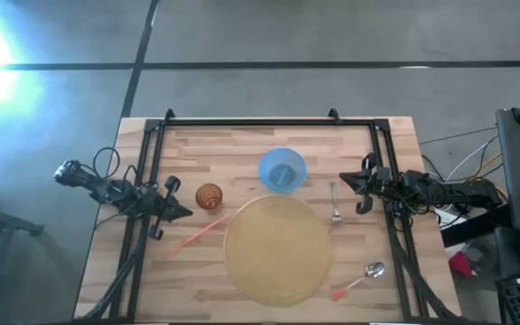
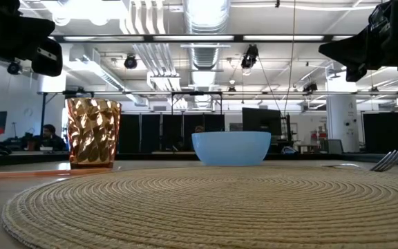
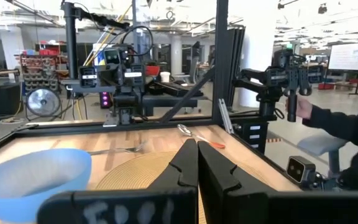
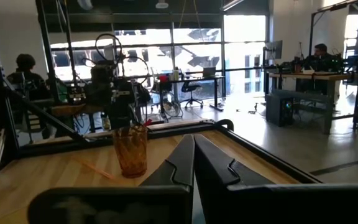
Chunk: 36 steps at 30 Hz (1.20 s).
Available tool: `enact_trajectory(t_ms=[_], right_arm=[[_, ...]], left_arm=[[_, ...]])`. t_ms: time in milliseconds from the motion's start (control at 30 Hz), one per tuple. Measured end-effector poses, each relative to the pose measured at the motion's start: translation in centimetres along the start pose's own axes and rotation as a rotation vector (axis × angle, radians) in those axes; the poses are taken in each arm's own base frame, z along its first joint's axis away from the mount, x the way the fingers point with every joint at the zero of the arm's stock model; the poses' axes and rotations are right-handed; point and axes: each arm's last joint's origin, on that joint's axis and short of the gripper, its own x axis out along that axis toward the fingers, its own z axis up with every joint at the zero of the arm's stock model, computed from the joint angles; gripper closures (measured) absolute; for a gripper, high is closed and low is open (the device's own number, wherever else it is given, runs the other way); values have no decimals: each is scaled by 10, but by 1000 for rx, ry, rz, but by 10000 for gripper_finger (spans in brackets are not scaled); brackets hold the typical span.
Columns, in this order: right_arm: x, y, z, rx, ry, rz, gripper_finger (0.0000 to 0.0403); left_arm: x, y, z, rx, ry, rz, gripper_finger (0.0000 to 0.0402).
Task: Pick & Place Utensil
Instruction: Put the brown cup on the brown mat
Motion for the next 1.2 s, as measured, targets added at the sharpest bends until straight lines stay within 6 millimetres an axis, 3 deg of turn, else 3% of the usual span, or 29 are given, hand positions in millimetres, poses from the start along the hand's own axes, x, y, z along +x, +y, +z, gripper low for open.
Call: enact_trajectory(t_ms=[267,633,867,1200], right_arm=[[0,0,0,0,0,0,394],[0,0,0,1,0,0,394],[0,0,0,0,0,0,394],[0,0,0,1,1,0,394]], left_arm=[[0,0,0,-4,0,12,395],[-1,9,1,-173,-38,314,274],[-3,14,6,-260,-89,482,247],[-3,17,45,-197,-89,608,246]])
